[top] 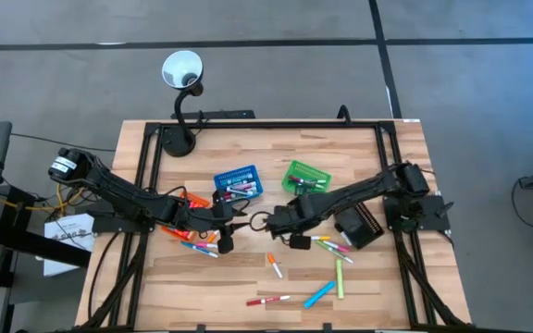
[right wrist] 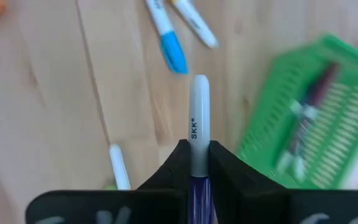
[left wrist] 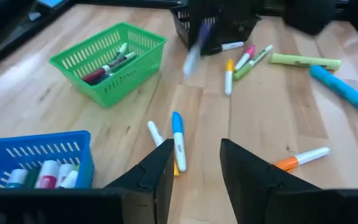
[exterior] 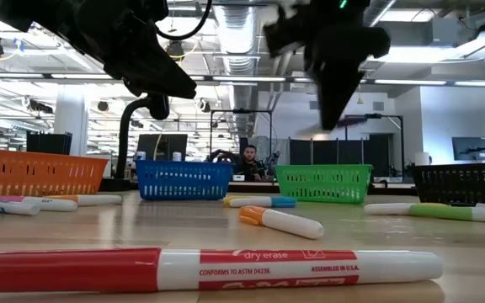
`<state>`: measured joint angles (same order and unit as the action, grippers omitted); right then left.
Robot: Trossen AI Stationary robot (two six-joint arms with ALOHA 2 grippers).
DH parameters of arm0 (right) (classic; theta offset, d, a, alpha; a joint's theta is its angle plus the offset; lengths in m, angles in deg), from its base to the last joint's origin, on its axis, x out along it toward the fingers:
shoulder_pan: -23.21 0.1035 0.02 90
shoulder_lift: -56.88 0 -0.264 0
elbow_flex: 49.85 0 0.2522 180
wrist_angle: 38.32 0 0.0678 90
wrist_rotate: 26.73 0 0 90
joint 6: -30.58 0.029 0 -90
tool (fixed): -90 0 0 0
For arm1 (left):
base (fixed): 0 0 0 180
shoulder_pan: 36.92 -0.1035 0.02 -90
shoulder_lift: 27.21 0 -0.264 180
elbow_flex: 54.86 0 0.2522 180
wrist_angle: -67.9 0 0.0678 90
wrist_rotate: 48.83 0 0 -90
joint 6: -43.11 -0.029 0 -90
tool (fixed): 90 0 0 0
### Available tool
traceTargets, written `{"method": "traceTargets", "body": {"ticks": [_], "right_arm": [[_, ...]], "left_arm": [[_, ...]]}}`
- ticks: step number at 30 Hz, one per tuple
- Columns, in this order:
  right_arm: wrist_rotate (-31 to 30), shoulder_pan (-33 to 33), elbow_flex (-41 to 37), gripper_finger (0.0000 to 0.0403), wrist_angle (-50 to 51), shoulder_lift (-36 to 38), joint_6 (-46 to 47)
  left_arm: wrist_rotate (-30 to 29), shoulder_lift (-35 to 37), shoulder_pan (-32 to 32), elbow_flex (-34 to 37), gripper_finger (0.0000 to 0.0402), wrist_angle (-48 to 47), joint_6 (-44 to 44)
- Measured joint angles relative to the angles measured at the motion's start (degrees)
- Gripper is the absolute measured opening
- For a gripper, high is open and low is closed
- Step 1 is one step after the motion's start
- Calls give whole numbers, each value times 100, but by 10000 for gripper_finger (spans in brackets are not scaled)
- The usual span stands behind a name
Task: Pick & Place Markers
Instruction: Put the small violet highlighter pen into the black basket
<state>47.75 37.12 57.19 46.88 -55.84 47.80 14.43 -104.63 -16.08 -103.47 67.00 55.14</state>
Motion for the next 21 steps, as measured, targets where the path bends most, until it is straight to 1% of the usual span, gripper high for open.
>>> {"method": "traceTargets", "body": {"ticks": [3,6,9,12,15,17,21], "right_arm": [[-180,171,-39,22,598,430,467],[-282,360,-471,38,477,1051,724],[-263,476,-1293,47,65,1739,1139],[-260,479,-2334,34,-99,2464,1905],[-206,469,-3283,22,-376,3139,2842],[-12,473,-3821,22,-621,3529,3390],[307,474,-4738,44,-1126,4034,4235]], "left_arm": [[160,-1,2,0,126,0,77],[382,-1,2,0,126,2,309],[729,1,0,0,126,2,496],[1021,-1,4,0,126,2,498],[1049,1,0,2,126,2,498],[1040,-1,-12,2,126,2,496],[1031,0,-38,2,126,4,498]]}}
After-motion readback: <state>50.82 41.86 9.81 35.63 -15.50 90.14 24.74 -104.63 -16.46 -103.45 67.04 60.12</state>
